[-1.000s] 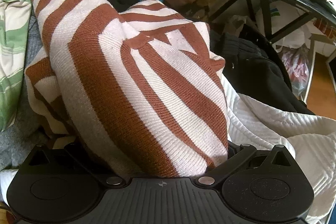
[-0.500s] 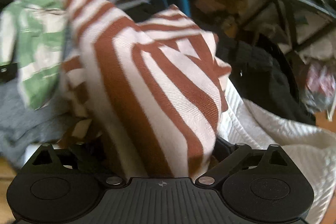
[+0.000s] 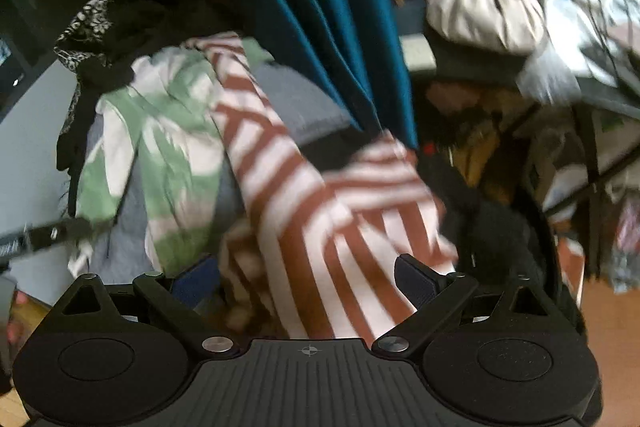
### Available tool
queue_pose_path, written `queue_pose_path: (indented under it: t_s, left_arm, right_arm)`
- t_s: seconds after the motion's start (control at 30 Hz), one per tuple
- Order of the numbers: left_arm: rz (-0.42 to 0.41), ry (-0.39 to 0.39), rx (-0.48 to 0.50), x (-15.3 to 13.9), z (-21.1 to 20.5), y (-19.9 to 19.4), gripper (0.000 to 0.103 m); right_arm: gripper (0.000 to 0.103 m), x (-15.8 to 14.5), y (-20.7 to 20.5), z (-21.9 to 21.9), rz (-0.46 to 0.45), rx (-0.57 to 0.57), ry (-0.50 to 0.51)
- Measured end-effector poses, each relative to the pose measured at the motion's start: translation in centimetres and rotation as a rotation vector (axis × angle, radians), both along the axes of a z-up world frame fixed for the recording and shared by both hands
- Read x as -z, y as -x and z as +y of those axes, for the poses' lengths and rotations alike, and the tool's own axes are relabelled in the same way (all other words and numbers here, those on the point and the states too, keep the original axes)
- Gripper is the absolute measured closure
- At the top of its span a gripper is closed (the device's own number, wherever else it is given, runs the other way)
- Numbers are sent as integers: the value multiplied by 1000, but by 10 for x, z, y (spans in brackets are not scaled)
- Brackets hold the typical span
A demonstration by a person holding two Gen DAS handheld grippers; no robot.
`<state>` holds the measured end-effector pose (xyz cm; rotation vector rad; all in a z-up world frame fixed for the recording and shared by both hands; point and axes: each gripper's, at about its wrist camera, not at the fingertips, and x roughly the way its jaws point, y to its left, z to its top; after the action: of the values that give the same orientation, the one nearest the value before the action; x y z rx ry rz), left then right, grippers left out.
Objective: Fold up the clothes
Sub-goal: 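Close the right gripper on the striped sweater's sleeve and lift it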
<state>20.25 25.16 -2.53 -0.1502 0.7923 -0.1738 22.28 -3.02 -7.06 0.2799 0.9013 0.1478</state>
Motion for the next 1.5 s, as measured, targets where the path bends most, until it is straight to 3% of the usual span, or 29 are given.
queue_pose_path:
  t_s: [0.1, 0.23, 0.3, 0.37, 0.53, 0.77, 1.1, 1.33, 1.4, 1.47, 1.5]
  left_arm:
    - [21, 3, -19, 3, 6, 30, 0]
    - [47, 12, -56, 12, 18, 38, 0]
    - [53, 5, -65, 15, 22, 40, 0]
    - [56, 2, -76, 17, 24, 42, 0]
    - [63, -1, -111, 22, 27, 48, 0]
    - [79, -16, -125, 25, 31, 41, 0]
    - [70, -8, -78, 19, 0, 21, 0]
    - [60, -23, -53, 21, -3, 29, 0]
    - [79, -17, -75, 25, 3, 31, 0]
    - [87, -14, -103, 27, 9, 34, 0]
    - [91, -12, -116, 29, 12, 36, 0]
  right_arm:
    - [15, 1, -30, 18, -27, -44, 57]
    - [16, 20, -73, 40, 1, -50, 128]
    - [27, 34, -90, 49, 46, -28, 165]
    - [52, 46, -99, 53, 97, -6, 168]
    - [86, 42, -75, 52, 57, -35, 174]
    - [95, 16, -22, 13, -36, 3, 48]
    - [96, -2, 28, -16, -63, 46, 6]
    - [95, -4, 50, -6, -14, -17, 91]
    - [88, -9, 47, 1, -27, -38, 124]
    - [62, -14, 44, 7, -41, -59, 157]
    - [57, -18, 38, 11, -64, -71, 155]
